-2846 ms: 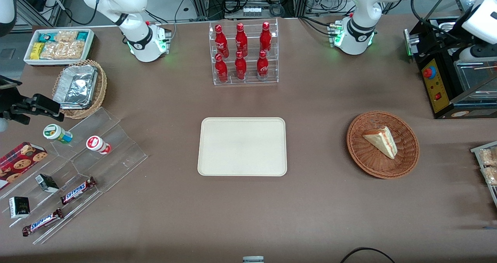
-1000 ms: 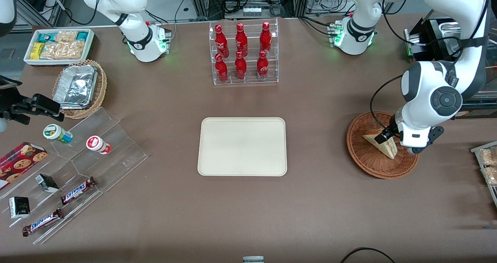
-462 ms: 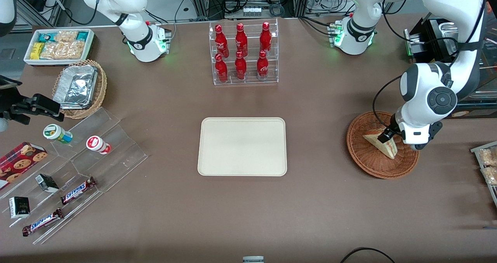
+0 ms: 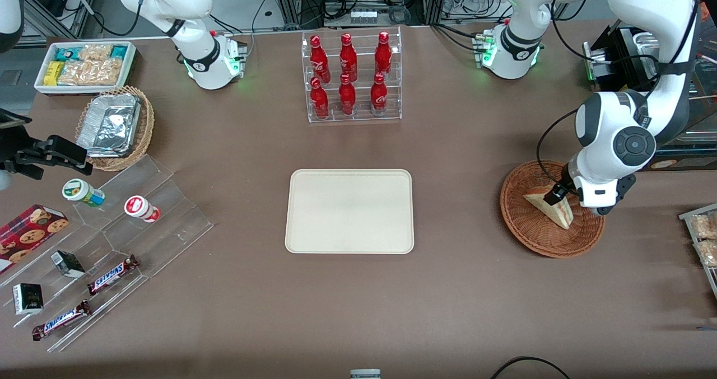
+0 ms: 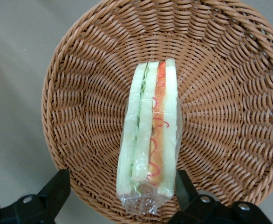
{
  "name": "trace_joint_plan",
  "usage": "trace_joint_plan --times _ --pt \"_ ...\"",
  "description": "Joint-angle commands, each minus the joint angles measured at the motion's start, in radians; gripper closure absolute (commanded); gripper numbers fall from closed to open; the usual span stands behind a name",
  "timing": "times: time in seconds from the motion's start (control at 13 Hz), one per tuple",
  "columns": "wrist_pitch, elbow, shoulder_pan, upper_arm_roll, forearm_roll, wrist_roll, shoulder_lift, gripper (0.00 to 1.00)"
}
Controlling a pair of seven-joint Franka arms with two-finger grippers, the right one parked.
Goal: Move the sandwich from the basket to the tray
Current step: 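Lower the left gripper and close it on the sandwich's wrapped edge, then lift the sandwich and carry it over the cream-white tray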
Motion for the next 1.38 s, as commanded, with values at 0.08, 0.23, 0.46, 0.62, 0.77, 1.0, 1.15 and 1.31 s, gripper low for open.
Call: trace_joint_plan --times 0.08,0.23,0.46,0.62,0.77,1.0,1.15,1.31 --pt "0.043 -0.015 0.002 -0.006 0.020 -0.029 0.009 0.00" --pt "0.061 -0.015 0.000 -0.006 0.020 -0.029 0.021 0.00" --pt "0.087 -0.013 -0.004 -0.006 0.020 -0.046 0.038 0.00" --pt "0.092 -0.012 -0.007 -0.006 0.020 -0.056 0.047 0.09" --pt "0.098 -0.009 -0.007 -0.006 0.020 -0.084 0.052 0.60" --pt "0.095 0.000 -0.004 -0.006 0.019 -0.087 0.050 1.00" --pt "0.084 0.027 -0.006 -0.006 0.019 -0.083 0.047 1.00" --pt "0.031 0.075 -0.015 -0.008 0.020 -0.070 0.040 1.00"
